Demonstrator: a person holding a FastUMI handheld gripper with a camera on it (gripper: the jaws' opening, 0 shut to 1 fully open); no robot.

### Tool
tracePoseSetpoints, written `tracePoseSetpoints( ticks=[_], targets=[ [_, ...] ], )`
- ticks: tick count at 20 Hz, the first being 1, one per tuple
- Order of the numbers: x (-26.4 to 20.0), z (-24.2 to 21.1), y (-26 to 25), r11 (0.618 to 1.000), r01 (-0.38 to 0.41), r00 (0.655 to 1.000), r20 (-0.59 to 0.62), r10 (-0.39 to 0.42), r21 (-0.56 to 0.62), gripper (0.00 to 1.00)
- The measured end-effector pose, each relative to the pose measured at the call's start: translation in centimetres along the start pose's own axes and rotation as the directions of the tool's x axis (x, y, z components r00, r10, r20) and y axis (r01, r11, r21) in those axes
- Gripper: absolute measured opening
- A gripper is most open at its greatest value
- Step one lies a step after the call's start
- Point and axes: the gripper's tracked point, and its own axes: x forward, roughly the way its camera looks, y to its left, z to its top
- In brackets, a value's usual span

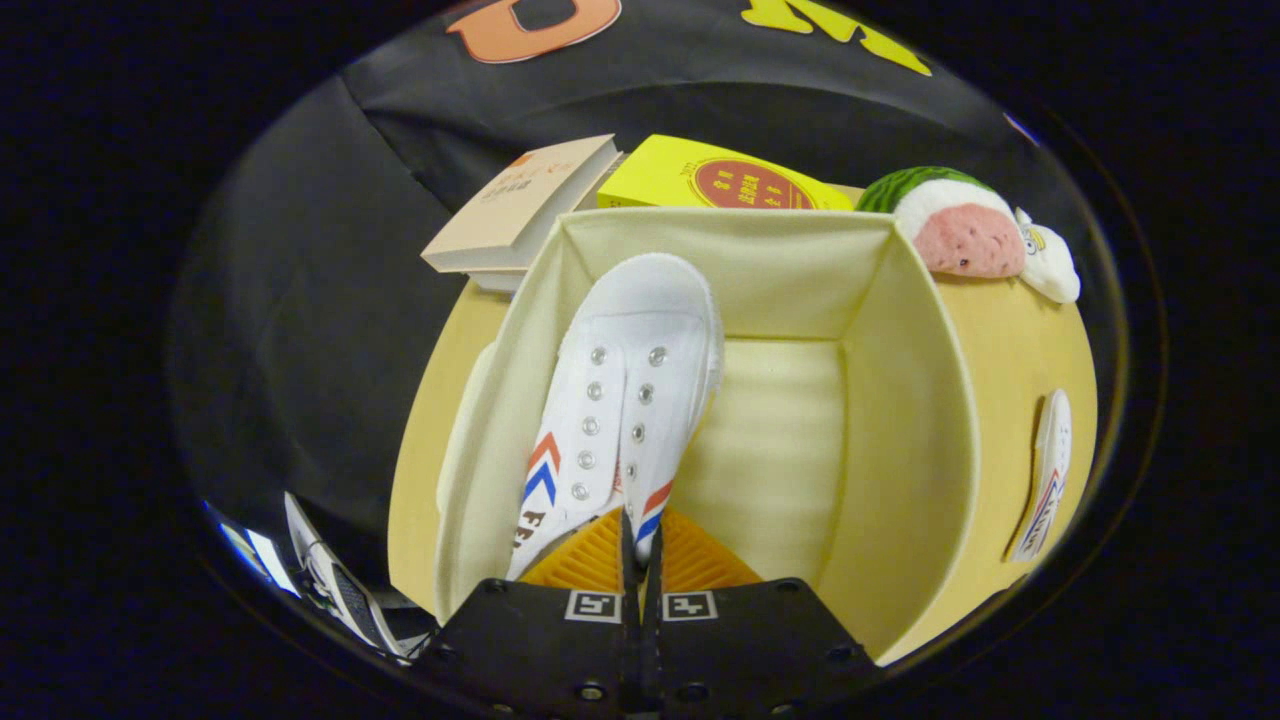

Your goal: Open the storage box then place both shoes into the box .Put the left shoe in first, then the right shoe, with the right side of both shoes facing outward in a uniform manner.

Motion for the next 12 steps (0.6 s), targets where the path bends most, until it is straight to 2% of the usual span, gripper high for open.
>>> tracePoseSetpoints(
  ticks=[2,4,9,12],
  targets=[
    [0.1,-0.3,-0.3,0.999,0.041,0.999,-0.015,-0.041,-0.004,0.0],
    [0.4,-0.8,0.1,1.0,0.029,0.998,-0.046,-0.029,0.006,0.0],
    [1.3,-1.1,-0.2,0.995,0.083,0.993,-0.084,-0.086,-0.047,0.01],
    [0.6,-0.9,-0.3,0.997,0.049,0.995,-0.08,-0.054,-0.061,0.15]
  ],
)
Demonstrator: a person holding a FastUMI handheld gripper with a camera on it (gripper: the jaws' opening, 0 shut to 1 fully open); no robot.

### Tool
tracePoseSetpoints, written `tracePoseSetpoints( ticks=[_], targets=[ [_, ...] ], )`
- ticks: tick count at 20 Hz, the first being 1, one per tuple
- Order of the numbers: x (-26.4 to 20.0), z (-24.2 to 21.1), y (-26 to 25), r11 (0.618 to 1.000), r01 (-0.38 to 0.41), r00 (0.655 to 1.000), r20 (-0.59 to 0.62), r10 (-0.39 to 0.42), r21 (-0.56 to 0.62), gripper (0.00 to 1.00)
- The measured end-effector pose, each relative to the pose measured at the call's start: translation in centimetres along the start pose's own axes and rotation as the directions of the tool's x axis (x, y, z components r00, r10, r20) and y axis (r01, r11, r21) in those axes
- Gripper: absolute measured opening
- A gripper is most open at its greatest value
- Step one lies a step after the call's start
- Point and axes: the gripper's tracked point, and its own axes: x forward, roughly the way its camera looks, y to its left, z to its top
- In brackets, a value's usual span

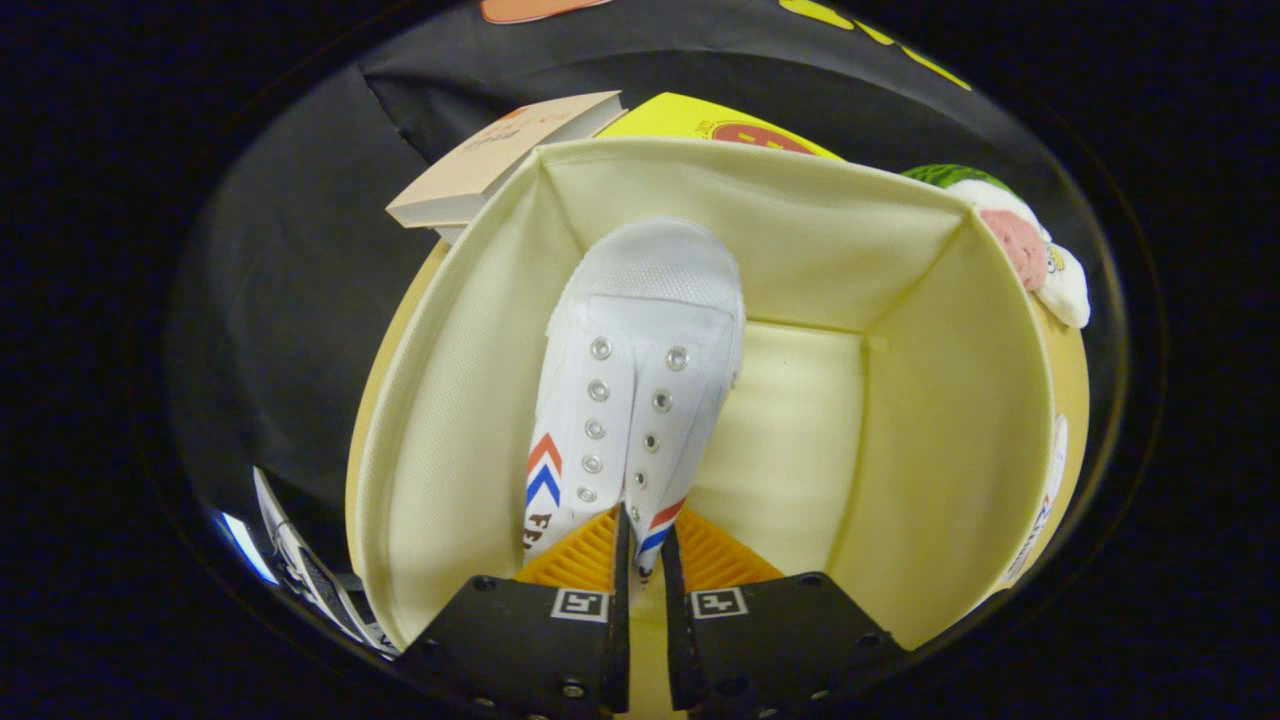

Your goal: Open the storage box then place both shoes into the box .Put the left shoe in first, then the right shoe, with the right side of both shoes facing outward in a uniform manner.

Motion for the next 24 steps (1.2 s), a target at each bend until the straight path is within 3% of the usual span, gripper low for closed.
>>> tracePoseSetpoints(
  ticks=[3,5,6,12,14,18,22,24],
  targets=[
    [-2.8,0.0,0.1,0.998,-0.06,0.998,0.031,0.06,-0.011,0.44],
    [-6.4,0.4,-0.6,0.995,-0.098,0.992,0.076,0.099,-0.024,0.81],
    [-8.4,0.5,-1.1,0.993,-0.113,0.988,0.1,0.116,-0.033,0.91],
    [-18.1,-0.9,-9.1,0.988,-0.127,0.965,0.22,0.142,-0.084,0.97],
    [-19.3,-1.9,-14.1,0.994,-0.091,0.967,0.232,0.101,-0.055,0.96],
    [-19.0,-5.4,-25.2,1.0,0.013,0.977,0.214,-0.016,0.017,0.97],
    [-15.4,-9.1,-36.5,0.985,0.149,0.977,0.143,-0.161,0.093,0.96],
    [-13.8,-10.8,-40.2,0.979,0.184,0.976,0.1,-0.193,0.086,0.95]
  ],
)
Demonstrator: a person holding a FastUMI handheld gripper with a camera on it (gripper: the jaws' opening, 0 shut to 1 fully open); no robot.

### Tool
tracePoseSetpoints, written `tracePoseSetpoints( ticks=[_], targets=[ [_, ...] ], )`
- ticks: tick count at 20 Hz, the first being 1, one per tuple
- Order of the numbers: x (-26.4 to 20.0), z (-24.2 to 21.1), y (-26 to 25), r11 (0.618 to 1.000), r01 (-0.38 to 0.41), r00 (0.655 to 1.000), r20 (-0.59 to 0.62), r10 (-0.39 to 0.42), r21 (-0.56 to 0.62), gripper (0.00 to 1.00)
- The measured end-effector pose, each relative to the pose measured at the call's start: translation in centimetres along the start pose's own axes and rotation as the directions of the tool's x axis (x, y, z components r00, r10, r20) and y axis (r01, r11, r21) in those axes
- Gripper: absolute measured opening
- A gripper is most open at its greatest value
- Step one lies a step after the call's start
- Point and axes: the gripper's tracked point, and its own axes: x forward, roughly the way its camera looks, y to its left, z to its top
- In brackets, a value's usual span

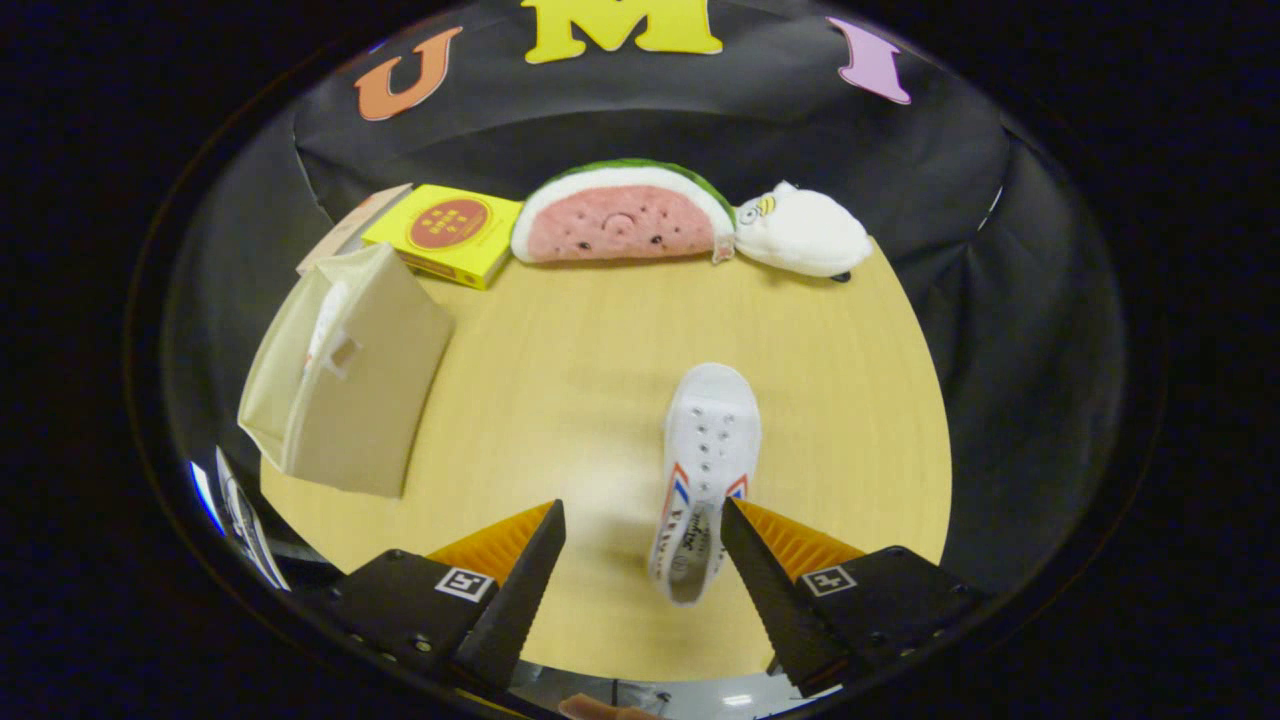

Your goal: Open the storage box then place both shoes into the box .Put the left shoe in first, then the right shoe, with the right side of both shoes facing outward in a uniform manner.

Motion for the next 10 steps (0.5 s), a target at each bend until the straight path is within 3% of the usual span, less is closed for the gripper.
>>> tracePoseSetpoints(
  ticks=[7,10],
  targets=[
    [6.2,-3.1,-7.5,0.994,0.074,0.991,-0.115,-0.065,0.078,0.93],
    [8.1,-2.7,-6.9,0.995,0.035,0.99,-0.14,-0.021,0.096,0.87]
  ],
)
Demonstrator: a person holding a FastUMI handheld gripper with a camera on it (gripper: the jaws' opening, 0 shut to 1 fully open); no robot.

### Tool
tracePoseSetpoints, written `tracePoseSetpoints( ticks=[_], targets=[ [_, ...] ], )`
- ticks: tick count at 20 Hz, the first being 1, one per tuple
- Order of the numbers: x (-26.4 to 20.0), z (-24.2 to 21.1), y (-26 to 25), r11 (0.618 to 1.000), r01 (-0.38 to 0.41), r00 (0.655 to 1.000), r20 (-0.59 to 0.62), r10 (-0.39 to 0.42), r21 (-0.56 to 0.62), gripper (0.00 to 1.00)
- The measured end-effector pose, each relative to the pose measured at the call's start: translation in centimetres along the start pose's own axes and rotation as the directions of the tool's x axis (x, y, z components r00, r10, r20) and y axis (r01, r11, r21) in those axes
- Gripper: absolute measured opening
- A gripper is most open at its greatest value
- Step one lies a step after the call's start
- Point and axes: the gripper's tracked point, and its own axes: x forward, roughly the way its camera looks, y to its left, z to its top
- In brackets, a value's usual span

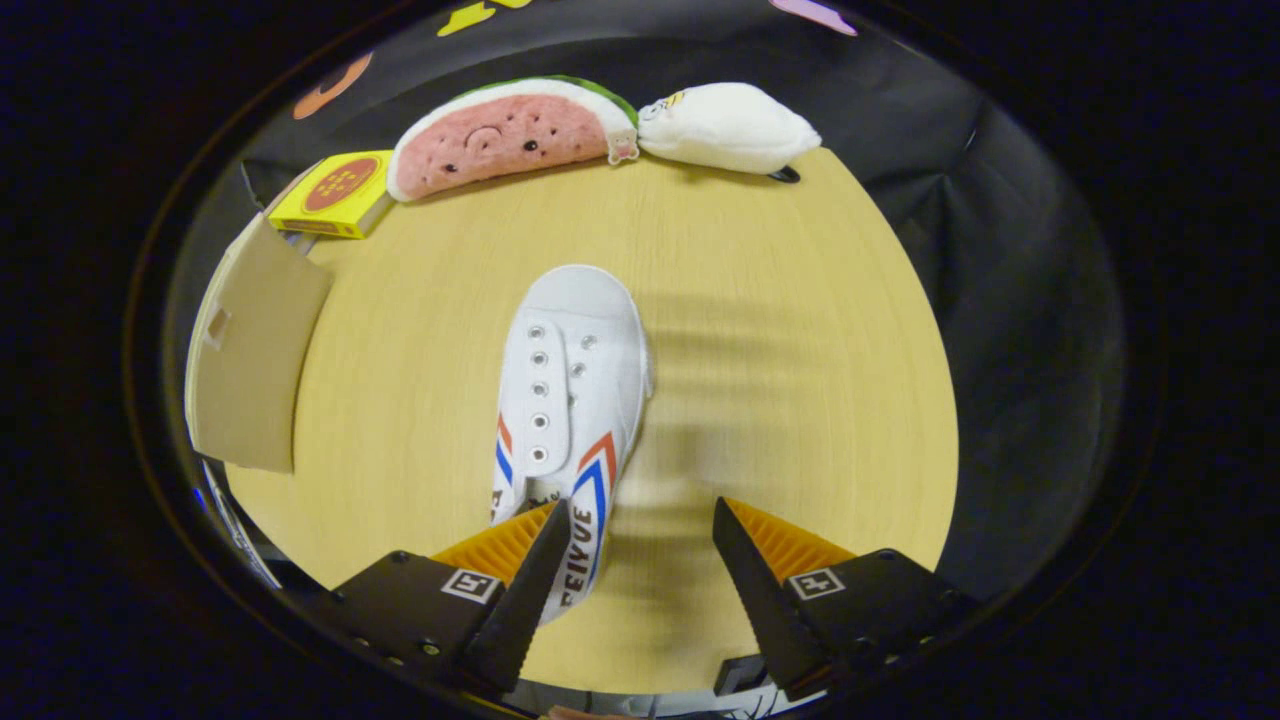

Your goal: Open the storage box then place both shoes into the box .Put the left shoe in first, then the right shoe, with the right side of both shoes facing outward in a uniform manner.

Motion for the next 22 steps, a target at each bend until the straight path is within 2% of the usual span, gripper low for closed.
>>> tracePoseSetpoints(
  ticks=[3,7,9,10,11,12,18,22],
  targets=[
    [1.4,-0.1,0.2,1.0,0.002,0.999,-0.046,-0.003,-0.009,0.82],
    [1.6,-0.2,2.2,0.993,-0.109,0.991,-0.07,0.112,0.042,0.46],
    [1.6,0.1,1.8,0.993,-0.119,0.991,-0.051,0.12,0.024,0.28],
    [1.6,0.1,1.9,0.99,-0.138,0.989,-0.047,0.139,0.04,0.14],
    [1.6,0.2,1.6,0.986,-0.156,0.986,-0.047,0.159,0.063,0.1],
    [1.8,0.1,1.7,0.978,-0.185,0.981,-0.041,0.19,0.098,0.01],
    [-0.2,0.1,2.3,0.947,-0.254,0.966,0.002,0.259,0.197,0.0],
    [-6.1,0.0,3.7,0.921,-0.323,0.946,0.072,0.315,0.219,0.0]
  ],
)
